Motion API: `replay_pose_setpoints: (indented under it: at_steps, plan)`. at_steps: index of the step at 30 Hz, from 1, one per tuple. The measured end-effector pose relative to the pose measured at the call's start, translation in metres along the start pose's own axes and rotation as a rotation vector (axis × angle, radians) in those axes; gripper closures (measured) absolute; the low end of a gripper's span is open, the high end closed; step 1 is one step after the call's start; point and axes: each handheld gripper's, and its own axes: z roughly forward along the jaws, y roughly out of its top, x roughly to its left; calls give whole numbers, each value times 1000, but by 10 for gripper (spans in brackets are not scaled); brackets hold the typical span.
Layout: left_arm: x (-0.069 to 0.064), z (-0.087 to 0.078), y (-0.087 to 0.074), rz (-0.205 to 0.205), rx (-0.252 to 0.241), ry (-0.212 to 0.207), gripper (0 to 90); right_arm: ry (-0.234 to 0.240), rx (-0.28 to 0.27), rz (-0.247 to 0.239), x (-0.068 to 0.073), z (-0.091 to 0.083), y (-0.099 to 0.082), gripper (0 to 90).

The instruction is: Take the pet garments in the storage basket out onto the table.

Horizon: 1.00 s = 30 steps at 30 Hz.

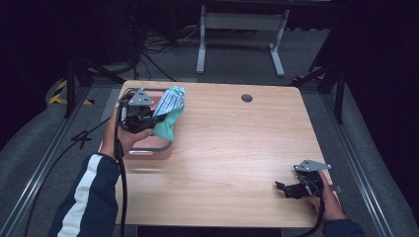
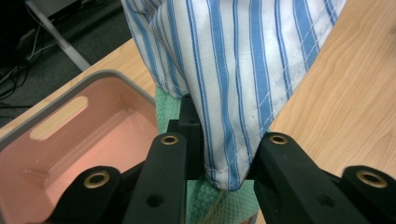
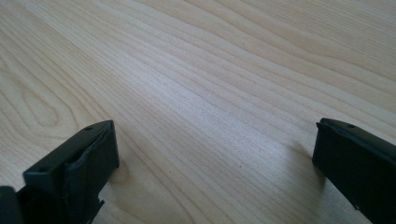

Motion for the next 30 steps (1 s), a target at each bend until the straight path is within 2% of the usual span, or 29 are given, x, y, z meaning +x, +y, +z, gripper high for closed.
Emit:
replay_pose_setpoints:
  at_steps: [9,10,11,17,25,30]
  plan:
    - [-24,19,19,56,4,-57,782,0,1,-2,0,0,0,6]
    - [-27,21,21,57,5,-73,782,1,-1,3,0,0,0,6]
    - [-29,24,23,68,4,-70,782,0,1,-2,0,0,0,6]
    - [-49,45,33,92,12,-125,782,2,-1,2,0,0,0,6]
    - [-75,81,41,127,40,-191,782,1,1,-2,0,0,0,6]
    - [-91,112,43,137,78,-229,782,2,-1,3,0,0,0,6]
